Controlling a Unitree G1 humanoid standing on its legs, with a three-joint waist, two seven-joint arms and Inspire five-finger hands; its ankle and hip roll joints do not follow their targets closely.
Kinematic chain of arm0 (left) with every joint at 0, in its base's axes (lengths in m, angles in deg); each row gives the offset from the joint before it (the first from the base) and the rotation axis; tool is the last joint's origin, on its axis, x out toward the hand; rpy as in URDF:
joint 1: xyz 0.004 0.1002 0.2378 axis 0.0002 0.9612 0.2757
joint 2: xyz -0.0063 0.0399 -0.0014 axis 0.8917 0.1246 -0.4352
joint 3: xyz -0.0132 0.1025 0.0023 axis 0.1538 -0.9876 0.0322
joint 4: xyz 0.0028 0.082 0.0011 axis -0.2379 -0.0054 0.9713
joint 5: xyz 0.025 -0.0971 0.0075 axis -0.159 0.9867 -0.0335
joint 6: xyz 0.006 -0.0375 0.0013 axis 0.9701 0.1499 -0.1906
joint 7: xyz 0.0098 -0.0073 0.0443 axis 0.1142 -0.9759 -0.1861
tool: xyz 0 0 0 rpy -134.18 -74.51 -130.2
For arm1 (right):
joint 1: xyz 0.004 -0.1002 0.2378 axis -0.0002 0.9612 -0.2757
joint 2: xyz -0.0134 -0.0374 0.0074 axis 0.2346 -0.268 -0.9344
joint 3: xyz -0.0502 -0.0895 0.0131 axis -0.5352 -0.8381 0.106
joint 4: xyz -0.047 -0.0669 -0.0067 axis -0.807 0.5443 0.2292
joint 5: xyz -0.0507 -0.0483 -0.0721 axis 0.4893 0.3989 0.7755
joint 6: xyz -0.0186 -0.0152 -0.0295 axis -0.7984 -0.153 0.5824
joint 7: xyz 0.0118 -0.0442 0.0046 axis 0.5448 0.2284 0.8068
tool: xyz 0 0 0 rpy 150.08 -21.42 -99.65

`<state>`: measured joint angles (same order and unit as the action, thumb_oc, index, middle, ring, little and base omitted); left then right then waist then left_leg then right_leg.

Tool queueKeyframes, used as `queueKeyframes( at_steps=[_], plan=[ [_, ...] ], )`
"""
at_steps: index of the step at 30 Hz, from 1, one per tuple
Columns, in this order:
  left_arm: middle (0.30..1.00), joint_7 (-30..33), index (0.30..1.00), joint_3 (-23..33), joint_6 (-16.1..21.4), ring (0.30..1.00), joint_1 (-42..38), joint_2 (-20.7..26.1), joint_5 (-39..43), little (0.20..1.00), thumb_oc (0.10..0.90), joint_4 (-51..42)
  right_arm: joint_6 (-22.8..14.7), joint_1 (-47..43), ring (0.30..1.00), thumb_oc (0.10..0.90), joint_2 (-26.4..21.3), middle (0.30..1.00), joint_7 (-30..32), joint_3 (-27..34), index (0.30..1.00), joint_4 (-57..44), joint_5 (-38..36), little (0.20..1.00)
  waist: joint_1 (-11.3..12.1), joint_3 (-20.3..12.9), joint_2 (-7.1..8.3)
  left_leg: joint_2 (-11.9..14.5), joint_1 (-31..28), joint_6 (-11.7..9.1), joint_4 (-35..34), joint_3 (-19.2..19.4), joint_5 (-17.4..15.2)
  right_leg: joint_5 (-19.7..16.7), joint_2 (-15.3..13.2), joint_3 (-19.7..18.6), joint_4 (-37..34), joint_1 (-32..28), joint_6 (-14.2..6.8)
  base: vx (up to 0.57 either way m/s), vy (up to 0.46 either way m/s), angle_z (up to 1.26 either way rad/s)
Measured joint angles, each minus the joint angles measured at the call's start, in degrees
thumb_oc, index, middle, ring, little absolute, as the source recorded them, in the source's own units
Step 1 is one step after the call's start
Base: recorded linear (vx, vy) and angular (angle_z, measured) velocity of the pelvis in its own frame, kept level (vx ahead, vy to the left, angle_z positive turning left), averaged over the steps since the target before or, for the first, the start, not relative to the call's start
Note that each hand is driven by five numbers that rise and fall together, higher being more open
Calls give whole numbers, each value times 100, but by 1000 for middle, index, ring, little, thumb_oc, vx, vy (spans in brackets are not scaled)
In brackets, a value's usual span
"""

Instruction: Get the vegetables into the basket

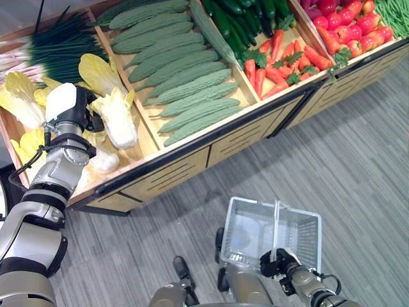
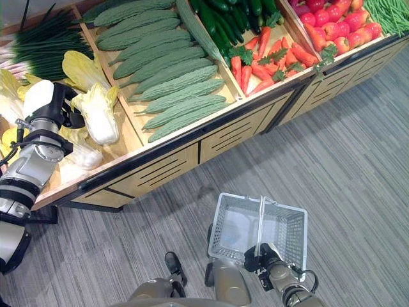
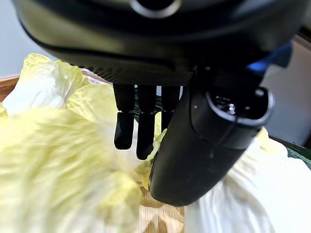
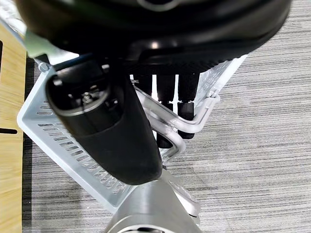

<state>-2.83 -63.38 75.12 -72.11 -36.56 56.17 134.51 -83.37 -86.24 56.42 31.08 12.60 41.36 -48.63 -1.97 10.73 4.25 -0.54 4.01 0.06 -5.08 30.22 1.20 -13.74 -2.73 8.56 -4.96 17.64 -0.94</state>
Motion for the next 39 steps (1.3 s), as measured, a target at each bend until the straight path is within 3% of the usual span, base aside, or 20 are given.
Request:
queueKeyframes(
  at_steps=[7,17,23,31,39],
  plan=[
    [300,-18,300,-11,-2,300,0,-1,-1,300,400,-82,30,2,300,400,1,300,-21,-1,300,3,0,300,-2,-8,-4,9,-55,-3,0,-28,2,0,7,35,1,-65,65,-1,-2,1],
    [300,-128,300,-12,50,300,1,36,-3,300,400,-1062,148,101,300,400,3,300,-116,7,300,66,59,300,109,-30,-30,21,-465,-15,-1,-150,-5,90,-17,149,-1,-530,73,-1,8,7],
    [300,-239,300,-9,124,300,54,93,-155,300,400,-1529,247,205,300,400,1,300,-157,16,300,162,76,300,121,-215,-146,33,-667,-24,-2,-300,-5,95,-21,259,0,-788,85,-8,22,10],
    [300,-422,300,481,224,300,1425,87,-154,300,400,-2448,315,490,300,400,26,300,-249,141,300,194,231,300,125,-583,-154,58,-927,-79,-28,-358,-58,228,-15,306,-2,-1069,9,-12,12,2],
    [300,-631,300,1082,178,300,2374,-39,-150,300,400,-2894,367,680,300,400,44,300,-265,291,300,169,231,300,226,-621,-141,66,-1103,-74,-21,-455,-65,245,-27,402,-1,-1297,0,-33,31,7]
  ],
)
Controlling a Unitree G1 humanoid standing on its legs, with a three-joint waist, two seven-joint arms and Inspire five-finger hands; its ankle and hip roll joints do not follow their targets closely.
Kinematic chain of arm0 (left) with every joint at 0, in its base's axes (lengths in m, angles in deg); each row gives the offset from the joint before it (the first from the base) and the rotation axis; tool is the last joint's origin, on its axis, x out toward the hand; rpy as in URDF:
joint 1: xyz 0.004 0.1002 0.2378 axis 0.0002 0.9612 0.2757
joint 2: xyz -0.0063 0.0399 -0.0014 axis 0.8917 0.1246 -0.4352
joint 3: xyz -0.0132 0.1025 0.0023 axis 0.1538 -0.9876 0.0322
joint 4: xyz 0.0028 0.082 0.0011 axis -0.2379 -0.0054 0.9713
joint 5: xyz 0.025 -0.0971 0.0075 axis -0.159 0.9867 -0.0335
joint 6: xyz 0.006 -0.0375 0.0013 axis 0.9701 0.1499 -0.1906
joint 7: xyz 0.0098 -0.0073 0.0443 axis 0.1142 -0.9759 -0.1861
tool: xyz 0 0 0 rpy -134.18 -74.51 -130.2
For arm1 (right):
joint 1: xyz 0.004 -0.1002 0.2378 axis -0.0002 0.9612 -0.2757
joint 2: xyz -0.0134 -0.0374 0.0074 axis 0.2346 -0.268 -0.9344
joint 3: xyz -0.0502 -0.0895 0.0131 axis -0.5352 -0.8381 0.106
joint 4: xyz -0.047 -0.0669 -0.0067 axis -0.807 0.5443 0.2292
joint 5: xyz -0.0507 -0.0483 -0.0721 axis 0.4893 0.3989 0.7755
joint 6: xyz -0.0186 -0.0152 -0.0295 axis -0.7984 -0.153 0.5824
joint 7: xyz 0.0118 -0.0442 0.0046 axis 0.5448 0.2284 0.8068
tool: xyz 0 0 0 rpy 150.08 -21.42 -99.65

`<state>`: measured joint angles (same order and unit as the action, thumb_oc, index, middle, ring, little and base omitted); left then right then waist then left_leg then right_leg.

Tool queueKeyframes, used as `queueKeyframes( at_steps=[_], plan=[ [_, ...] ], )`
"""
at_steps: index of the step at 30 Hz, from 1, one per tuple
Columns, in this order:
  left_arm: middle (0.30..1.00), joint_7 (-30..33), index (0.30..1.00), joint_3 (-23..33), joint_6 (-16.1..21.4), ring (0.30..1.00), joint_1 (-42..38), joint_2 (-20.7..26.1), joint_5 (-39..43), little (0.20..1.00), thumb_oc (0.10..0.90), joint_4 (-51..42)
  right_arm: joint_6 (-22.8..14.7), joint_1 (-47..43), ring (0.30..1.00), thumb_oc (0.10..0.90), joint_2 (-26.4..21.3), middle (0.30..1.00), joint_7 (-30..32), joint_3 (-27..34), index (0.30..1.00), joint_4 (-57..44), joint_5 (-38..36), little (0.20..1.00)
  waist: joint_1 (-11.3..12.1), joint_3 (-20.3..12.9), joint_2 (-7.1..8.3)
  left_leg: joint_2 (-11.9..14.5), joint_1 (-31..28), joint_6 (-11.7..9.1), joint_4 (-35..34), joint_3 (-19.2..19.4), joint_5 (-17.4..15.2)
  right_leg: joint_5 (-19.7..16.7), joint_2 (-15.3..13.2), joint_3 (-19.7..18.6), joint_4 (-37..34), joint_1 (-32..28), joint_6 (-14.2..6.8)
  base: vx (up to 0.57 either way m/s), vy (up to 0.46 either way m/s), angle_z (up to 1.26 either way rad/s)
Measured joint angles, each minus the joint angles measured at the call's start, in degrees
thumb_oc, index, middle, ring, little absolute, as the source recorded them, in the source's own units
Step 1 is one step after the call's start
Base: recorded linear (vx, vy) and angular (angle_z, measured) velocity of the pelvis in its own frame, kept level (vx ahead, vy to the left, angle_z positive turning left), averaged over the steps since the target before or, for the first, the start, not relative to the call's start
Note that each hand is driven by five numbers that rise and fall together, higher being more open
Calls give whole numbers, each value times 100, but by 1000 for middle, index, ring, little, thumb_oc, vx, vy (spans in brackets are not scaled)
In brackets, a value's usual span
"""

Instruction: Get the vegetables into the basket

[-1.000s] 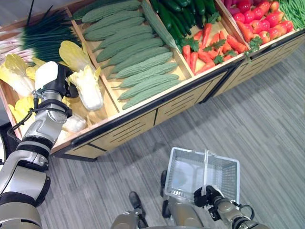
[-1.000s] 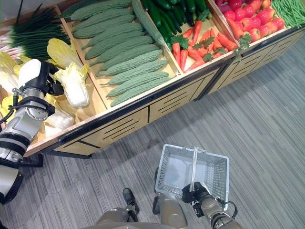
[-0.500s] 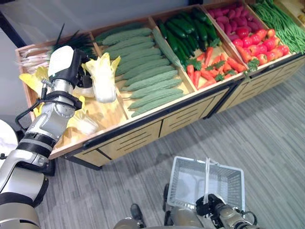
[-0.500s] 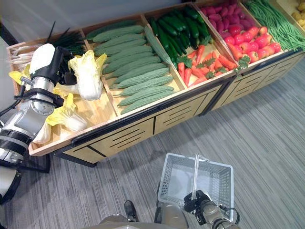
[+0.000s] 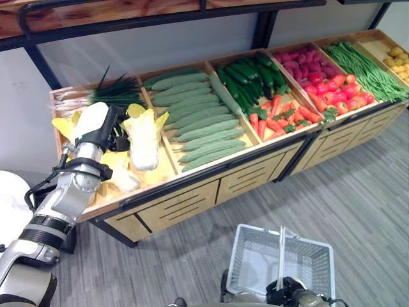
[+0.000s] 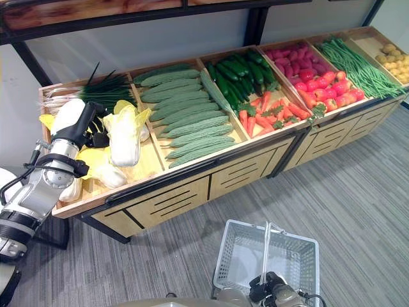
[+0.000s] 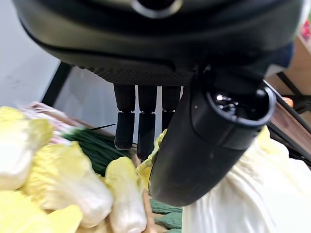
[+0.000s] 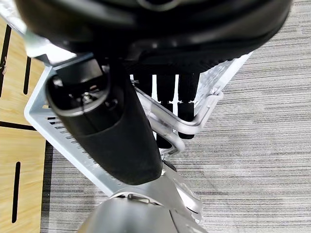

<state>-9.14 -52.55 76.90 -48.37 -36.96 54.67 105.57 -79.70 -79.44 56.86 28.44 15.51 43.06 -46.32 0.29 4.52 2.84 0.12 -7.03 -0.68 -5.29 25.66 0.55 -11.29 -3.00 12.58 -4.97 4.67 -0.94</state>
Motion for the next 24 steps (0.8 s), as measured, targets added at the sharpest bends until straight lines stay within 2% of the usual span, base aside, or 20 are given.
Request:
queueKeyframes(
  at_steps=[3,8,20,24],
  plan=[
    [300,-92,300,164,-4,300,318,-174,3,300,400,-324,9,131,300,400,2,300,-4,10,300,-4,1,300,51,-112,-5,0,-34,8,-2,-80,-9,-11,-11,64,0,-62,16,-38,38,12],
    [300,-262,300,371,-8,300,737,-395,63,300,400,-753,61,155,300,400,27,300,-68,160,300,8,55,300,58,-217,-4,-29,-120,43,-13,-148,-41,64,-66,134,-1,-183,-84,-48,52,9],
    [300,-500,300,364,-12,300,753,-555,165,300,400,-758,63,375,300,400,18,300,-51,418,300,-17,50,300,-6,-296,-12,-91,-190,101,-14,-172,-76,8,-128,135,3,-257,-76,-46,92,1],
    [300,-502,300,316,-13,300,738,-575,165,300,400,-787,62,396,300,400,22,300,-7,609,300,-25,48,300,-97,-287,-25,-127,-196,142,-14,-135,-102,20,-173,106,2,-253,-205,-45,113,-3]
  ],
)
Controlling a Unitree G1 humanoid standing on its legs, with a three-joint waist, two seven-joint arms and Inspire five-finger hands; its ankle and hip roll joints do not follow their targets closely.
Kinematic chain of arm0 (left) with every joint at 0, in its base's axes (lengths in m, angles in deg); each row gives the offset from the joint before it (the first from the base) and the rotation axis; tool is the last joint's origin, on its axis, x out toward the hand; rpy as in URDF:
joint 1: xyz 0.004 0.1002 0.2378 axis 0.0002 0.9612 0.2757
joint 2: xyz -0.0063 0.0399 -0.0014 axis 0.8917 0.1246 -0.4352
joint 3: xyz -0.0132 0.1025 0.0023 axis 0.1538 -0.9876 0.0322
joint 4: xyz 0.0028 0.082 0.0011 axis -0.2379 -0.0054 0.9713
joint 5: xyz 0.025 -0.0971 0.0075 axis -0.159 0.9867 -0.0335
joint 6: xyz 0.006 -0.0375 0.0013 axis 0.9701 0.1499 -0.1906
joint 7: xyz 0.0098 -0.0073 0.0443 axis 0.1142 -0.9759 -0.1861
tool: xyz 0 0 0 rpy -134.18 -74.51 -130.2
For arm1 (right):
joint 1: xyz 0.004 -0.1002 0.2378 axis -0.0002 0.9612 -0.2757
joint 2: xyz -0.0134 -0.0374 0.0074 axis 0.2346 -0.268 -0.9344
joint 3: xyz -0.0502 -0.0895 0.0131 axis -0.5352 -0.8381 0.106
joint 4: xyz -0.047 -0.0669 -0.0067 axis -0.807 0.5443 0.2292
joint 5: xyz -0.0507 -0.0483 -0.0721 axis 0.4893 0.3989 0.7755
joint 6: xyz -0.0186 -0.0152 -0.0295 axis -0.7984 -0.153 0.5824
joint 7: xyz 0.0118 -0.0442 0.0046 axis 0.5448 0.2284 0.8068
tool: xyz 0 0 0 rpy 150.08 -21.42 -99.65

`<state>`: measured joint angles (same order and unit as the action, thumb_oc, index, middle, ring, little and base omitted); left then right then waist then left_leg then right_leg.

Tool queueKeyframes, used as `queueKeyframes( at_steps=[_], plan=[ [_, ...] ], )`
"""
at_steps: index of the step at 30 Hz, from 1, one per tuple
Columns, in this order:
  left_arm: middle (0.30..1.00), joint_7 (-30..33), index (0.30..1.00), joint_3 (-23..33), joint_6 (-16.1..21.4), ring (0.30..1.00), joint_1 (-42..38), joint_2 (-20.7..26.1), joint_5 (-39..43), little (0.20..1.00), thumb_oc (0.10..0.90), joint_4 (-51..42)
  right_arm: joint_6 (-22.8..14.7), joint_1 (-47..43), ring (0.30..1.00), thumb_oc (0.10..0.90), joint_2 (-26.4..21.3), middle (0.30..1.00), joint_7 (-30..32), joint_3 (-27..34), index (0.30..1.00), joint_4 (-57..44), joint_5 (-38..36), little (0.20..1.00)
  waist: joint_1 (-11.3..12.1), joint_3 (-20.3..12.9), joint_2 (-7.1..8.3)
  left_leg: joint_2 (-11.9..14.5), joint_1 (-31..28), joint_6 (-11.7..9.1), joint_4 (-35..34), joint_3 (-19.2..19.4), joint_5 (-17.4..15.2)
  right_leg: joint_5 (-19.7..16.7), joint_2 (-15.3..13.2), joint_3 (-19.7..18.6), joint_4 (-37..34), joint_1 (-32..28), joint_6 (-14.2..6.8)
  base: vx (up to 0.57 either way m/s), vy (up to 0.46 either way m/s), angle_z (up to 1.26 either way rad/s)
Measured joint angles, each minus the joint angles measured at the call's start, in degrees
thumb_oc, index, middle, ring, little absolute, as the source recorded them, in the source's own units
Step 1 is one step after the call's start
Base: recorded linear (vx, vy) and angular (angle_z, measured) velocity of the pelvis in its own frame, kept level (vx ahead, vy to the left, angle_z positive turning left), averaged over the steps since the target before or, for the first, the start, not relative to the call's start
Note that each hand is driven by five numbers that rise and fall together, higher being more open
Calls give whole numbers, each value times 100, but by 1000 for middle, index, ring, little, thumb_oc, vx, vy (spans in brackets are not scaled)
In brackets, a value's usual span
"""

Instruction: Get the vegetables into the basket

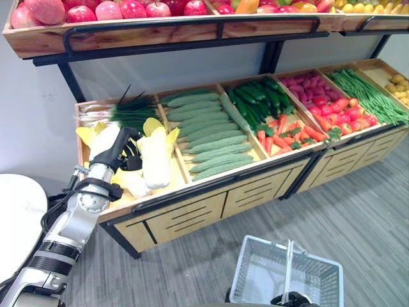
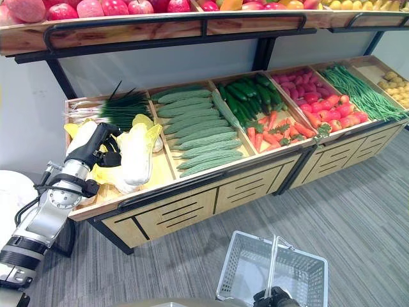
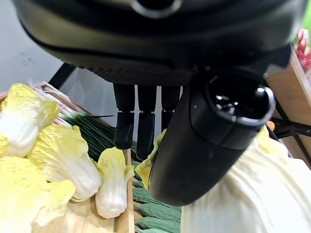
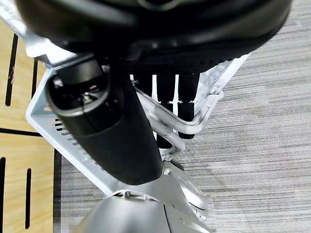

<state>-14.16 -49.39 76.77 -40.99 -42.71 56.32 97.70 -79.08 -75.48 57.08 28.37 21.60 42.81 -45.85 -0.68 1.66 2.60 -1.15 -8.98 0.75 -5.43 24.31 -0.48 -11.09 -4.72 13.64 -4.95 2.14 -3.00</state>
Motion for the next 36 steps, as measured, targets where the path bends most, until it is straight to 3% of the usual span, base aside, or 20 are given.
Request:
queueKeyframes(
  at_steps=[5,8,12,13,14,15,16,17,18,19,21,22,26,29,32,33,34,36],
  plan=[
    [300,18,300,-184,-25,300,-94,-43,13,300,400,-1,-70,15,300,400,-16,300,100,143,300,-46,-15,300,-151,45,-22,-138,42,102,0,271,-57,-182,-65,-287,7,157,-82,-51,131,-24],
    [300,-34,300,-346,-19,300,-267,-201,15,300,400,-4,-71,-14,300,400,-20,300,137,262,300,-34,-65,300,-292,152,-110,-160,19,198,-1,479,-119,-67,-126,-328,65,234,-362,-36,84,-30],
    [300,-68,300,-696,-3,300,-569,-241,121,300,400,-1,-133,-77,300,400,-89,300,262,277,300,-140,-109,300,-433,370,-201,-226,27,204,46,725,-155,-218,-96,-449,386,531,-254,-49,27,-39],
    [300,-75,300,-685,2,300,-603,-245,140,300,400,0,-133,-131,300,400,-91,300,274,248,300,-202,-109,300,-441,438,-209,-246,51,209,84,838,-193,-349,-37,-390,412,625,-243,-54,-14,-66],
    [300,-75,300,-661,0,300,-635,-216,176,300,400,0,-133,-257,300,400,-96,300,266,243,300,-212,-105,300,-410,542,-255,-133,9,216,54,1042,-205,-467,-29,-212,384,654,-389,-21,-70,-68],
    [300,-97,300,-667,-2,300,-673,-240,202,300,400,22,-124,-319,300,400,-95,300,261,242,300,-202,-108,300,-458,583,-289,-77,-4,227,29,1094,-207,-344,-49,139,444,667,-412,-16,-121,-81],
    [300,-101,300,-630,6,300,-602,-321,237,300,400,-34,-109,-409,300,400,-110,300,287,276,300,-116,-110,300,-353,634,-389,52,-57,207,64,1442,-225,374,-277,1449,1252,728,-321,30,-160,-100],
    [300,-100,300,-623,6,300,-555,-322,237,300,400,-67,-112,-401,300,400,-147,300,297,273,300,-70,-111,300,-208,653,-422,128,-90,118,112,1623,-283,685,-383,1713,1712,747,-316,18,-108,-103],
    [300,-100,300,-619,5,300,-554,-325,237,300,400,-67,-115,-375,300,400,-172,300,292,238,300,-82,-103,300,-183,650,-415,156,-80,60,171,1629,-325,811,-429,1637,1767,697,-358,43,-122,-61],
    [300,-100,300,-608,5,300,-555,-324,237,300,400,-66,-121,-366,300,400,-192,300,277,228,300,-96,-76,300,-204,640,-393,165,-58,41,201,1601,-337,894,-399,1297,1564,558,-420,110,-194,-9],
    [300,-105,300,-615,2,300,-554,-372,238,300,400,-56,-86,-330,300,400,-260,300,261,231,300,-87,-53,300,-243,667,-446,252,-77,-35,226,1582,-306,874,-186,1157,1126,345,-211,158,-262,-8],
    [300,-106,300,-563,8,300,-439,-462,239,300,400,-44,-26,-254,300,400,-238,300,247,209,300,55,-57,300,-131,627,-426,334,-202,-63,324,1529,-307,627,68,1012,607,-29,310,164,-269,-34],
    [300,-112,300,-386,7,300,-372,-548,355,300,400,-42,-13,-228,300,400,-336,300,251,95,300,-62,-54,300,-229,608,-428,568,-286,-107,438,1211,-286,685,310,962,386,-281,427,148,-241,-17],
    [300,-118,300,-392,8,300,-373,-705,384,300,400,-43,-11,-259,300,400,-375,300,232,118,300,-92,-57,300,-304,604,-406,676,-346,-283,534,1016,-282,921,385,973,531,-326,465,178,-319,10],
    [300,-122,300,-384,-6,300,-344,-680,519,300,400,-31,-14,-240,300,400,-250,300,220,-2,300,-52,-56,300,-145,538,-44,874,11,-304,1564,867,-297,1028,325,833,524,-352,543,124,-246,-20],
    [300,-123,300,-380,-12,300,-323,-635,590,300,400,-25,-23,-247,300,400,-215,300,206,-7,300,14,-56,300,-36,545,104,1135,498,-370,2819,462,-341,1051,307,712,465,-448,634,98,-92,-49],
    [300,-121,300,-380,-12,300,-292,-633,596,300,400,-26,-28,-270,300,400,-237,300,211,-23,300,64,-54,300,99,550,108,1287,736,-501,3413,190,-341,1060,364,579,453,-489,706,58,45,-61],
    [300,-118,300,-348,-7,300,-159,-577,641,300,400,-57,-68,-297,300,400,-281,300,249,-158,300,78,-54,300,133,541,85,1255,1033,-922,3803,-645,-593,1067,468,410,455,-545,720,-11,192,-60]
  ],
)
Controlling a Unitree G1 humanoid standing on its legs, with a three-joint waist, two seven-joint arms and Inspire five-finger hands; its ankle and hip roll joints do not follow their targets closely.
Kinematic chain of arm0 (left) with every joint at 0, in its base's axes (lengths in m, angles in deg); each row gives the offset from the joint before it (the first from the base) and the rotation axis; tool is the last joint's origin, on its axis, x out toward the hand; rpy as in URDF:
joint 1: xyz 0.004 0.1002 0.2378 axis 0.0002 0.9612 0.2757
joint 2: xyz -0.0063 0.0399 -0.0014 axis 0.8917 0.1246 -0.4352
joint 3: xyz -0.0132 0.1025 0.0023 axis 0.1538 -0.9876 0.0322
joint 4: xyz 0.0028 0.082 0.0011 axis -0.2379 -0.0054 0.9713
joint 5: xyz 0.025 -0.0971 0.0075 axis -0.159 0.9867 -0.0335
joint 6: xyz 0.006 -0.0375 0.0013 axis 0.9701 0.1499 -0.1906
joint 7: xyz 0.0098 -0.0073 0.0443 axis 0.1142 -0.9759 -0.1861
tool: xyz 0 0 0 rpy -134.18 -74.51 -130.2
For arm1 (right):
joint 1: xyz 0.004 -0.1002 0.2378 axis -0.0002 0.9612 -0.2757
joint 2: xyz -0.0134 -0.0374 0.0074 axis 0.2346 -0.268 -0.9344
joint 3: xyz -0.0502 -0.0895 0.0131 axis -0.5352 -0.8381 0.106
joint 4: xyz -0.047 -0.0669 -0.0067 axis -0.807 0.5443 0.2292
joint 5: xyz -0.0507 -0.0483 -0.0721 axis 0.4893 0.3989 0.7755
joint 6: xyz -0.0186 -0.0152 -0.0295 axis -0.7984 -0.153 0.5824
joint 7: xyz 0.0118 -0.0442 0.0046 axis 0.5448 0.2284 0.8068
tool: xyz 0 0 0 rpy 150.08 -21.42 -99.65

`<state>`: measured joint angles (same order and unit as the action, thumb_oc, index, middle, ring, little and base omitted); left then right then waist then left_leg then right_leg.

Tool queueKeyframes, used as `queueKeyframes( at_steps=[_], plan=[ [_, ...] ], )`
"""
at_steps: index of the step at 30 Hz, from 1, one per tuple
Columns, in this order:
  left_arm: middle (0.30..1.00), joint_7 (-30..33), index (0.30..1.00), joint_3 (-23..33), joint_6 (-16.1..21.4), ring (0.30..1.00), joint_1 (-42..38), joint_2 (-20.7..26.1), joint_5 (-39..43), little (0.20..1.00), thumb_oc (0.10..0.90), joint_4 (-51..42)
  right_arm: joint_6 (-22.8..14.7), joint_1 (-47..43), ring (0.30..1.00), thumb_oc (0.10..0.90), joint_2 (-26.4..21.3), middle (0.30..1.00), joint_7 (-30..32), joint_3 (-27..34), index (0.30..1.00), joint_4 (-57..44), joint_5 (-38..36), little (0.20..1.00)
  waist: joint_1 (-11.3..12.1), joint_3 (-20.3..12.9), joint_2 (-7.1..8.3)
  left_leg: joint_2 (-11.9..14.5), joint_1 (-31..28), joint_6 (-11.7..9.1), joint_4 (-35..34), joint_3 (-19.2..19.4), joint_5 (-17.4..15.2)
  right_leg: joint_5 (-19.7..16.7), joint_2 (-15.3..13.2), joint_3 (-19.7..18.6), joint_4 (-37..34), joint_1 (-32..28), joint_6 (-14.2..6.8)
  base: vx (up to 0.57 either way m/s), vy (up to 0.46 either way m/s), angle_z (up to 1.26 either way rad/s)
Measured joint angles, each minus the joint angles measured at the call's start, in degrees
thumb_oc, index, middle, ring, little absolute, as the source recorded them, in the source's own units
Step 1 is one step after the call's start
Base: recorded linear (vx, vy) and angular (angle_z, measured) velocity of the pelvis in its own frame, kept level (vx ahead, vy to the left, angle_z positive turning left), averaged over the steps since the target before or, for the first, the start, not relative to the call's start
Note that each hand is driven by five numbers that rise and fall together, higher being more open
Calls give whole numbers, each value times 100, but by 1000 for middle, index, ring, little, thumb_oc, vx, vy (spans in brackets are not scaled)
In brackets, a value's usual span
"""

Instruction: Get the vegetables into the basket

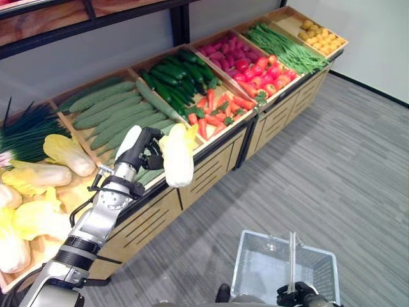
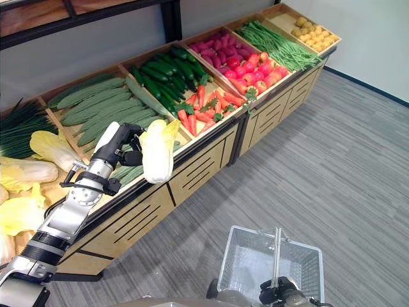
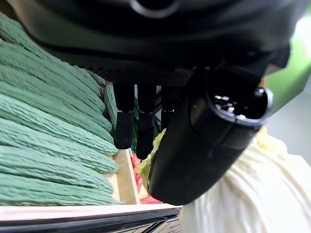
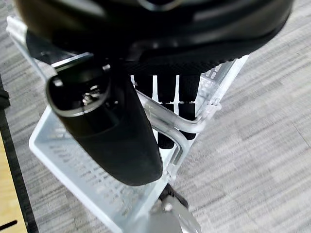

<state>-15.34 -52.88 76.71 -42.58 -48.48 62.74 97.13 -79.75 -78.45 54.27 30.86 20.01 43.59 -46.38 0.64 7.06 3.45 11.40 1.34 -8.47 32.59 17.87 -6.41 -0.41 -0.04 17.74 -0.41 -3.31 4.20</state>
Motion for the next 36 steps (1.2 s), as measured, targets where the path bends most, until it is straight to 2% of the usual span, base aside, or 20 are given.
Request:
queueKeyframes(
  at_steps=[1,2,3,5,6,8,9,13,18,20,21,23,24,25,27,28,30,32,33,36],
  plan=[
    [300,0,300,105,6,300,76,-10,38,300,400,-2,-6,-82,300,400,-7,300,3,-84,300,21,4,300,-60,31,58,-170,112,-12,-293,-305,-212,2,34,-165,0,28,-2,-5,207,-59],
    [300,15,300,240,16,300,169,-70,45,300,400,-19,-4,-171,300,400,-13,300,3,-107,300,43,12,300,-58,25,45,-470,122,95,-768,-620,-413,-14,14,-310,-6,75,-22,68,224,-88],
    [300,11,300,325,-7,300,228,-58,48,300,400,-13,-14,-265,300,400,-35,300,-14,-72,300,12,39,300,-65,74,29,-735,102,347,-1781,-720,-345,-58,17,-528,-4,132,-64,102,309,-83],
    [300,11,300,326,-6,300,269,12,40,300,400,-14,6,-324,300,400,-35,300,-57,-68,300,16,58,300,-80,91,8,-902,16,637,-2692,-893,-117,-59,89,-749,37,127,-66,76,219,-87],
    [300,10,300,326,-7,300,282,50,41,300,400,-15,12,-296,300,400,-44,300,-74,-63,300,15,58,300,-101,95,-28,-880,-4,808,-2854,-809,232,-44,159,-862,44,64,-87,46,319,-81],
    [300,6,300,302,61,300,278,-1,39,300,400,-50,4,-92,300,400,-74,300,-7,15,300,-55,46,300,-277,107,-135,-878,-112,802,-2873,-614,719,20,124,-974,149,42,-224,47,365,-41],
    [300,-4,300,259,61,300,253,-14,38,300,400,-39,27,-48,300,400,-103,300,14,232,300,-131,50,300,-340,165,-257,-973,-183,914,-3066,-583,724,127,28,-1008,309,73,-361,46,395,-17],
    [300,-14,300,225,43,300,227,29,34,300,400,-53,70,0,300,400,-73,300,47,170,300,-212,52,300,-322,214,-530,-1332,-575,1203,-3542,-180,766,199,-266,-1398,571,243,-609,-11,341,-44],
    [300,11,300,233,37,300,88,96,33,300,400,-70,67,-26,300,400,-51,300,93,242,300,-207,50,300,-333,254,-589,-1568,-625,1282,-3643,170,715,147,-516,-1644,627,500,-1001,-58,191,-34],
    [300,18,300,229,31,300,85,169,34,300,400,-70,56,-90,300,400,-80,300,103,242,300,-297,55,300,-252,267,-606,-1593,-618,1339,-3645,413,656,82,-554,-1779,678,657,-1134,-31,101,-61],
    [300,23,300,234,33,300,78,170,34,300,400,-73,52,-123,300,400,-74,300,113,209,300,-292,60,300,-305,274,-599,-1595,-616,1350,-3645,528,625,6,-577,-1768,564,662,-1221,-81,78,-65],
    [300,22,300,233,33,300,82,176,36,300,400,-76,46,-196,300,400,-65,300,98,164,300,-302,62,300,-239,290,-590,-1550,-609,1356,-3643,783,602,-104,-622,-1707,438,723,-1360,-84,-13,-101],
    [300,38,300,352,27,300,201,232,41,300,400,-85,47,-412,300,400,-2,300,56,152,300,-256,59,300,31,317,-604,-1358,-553,1457,-3550,1354,538,-247,-803,-869,349,947,-1405,-47,-25,-141],
    [300,31,300,352,17,300,224,271,40,300,400,-80,50,-504,300,400,-5,300,102,162,300,-214,59,300,1,317,-603,-1269,-461,1495,-3399,1406,430,-276,-925,-596,289,950,-1441,-27,-31,-117],
    [300,8,300,330,29,300,218,262,41,300,400,-88,-8,-473,300,400,-48,300,72,152,300,-260,69,300,-144,306,-530,-1244,-448,1438,-3325,1282,407,-383,-1128,-521,280,747,-1411,-12,-61,5],
    [300,13,300,326,28,300,221,264,42,300,400,-93,-2,-391,300,400,-35,300,61,138,300,-289,73,300,-110,305,-512,-1147,-552,1364,-3344,1348,449,-324,-1235,-391,792,594,-1331,30,-179,5],
    [300,21,300,341,28,300,223,341,41,300,400,-110,14,-368,300,400,-36,300,42,111,300,-280,72,300,-8,307,-502,-1016,-569,1208,-3331,1395,521,-214,-1047,-295,642,547,-1162,12,-329,-24],
    [300,19,300,564,39,300,443,396,41,300,400,-192,20,-401,300,400,-18,300,-7,-102,300,-303,94,300,199,282,-471,-846,-683,1015,-3385,1760,559,-353,-872,-132,104,383,-973,-19,-212,-73],
    [300,26,300,733,39,300,607,385,43,300,400,-214,7,-377,300,400,28,300,-18,-120,300,-299,153,300,251,221,-392,-824,-683,979,-3364,1858,544,-480,-761,-233,-147,289,-832,-15,-178,-81],
    [300,24,300,822,48,300,699,256,54,300,400,-204,22,-353,300,400,32,300,17,-61,300,-367,174,300,172,192,-350,-565,-678,841,-3355,1778,632,-487,-458,-335,-280,230,-760,-33,-358,-18]
  ],
)
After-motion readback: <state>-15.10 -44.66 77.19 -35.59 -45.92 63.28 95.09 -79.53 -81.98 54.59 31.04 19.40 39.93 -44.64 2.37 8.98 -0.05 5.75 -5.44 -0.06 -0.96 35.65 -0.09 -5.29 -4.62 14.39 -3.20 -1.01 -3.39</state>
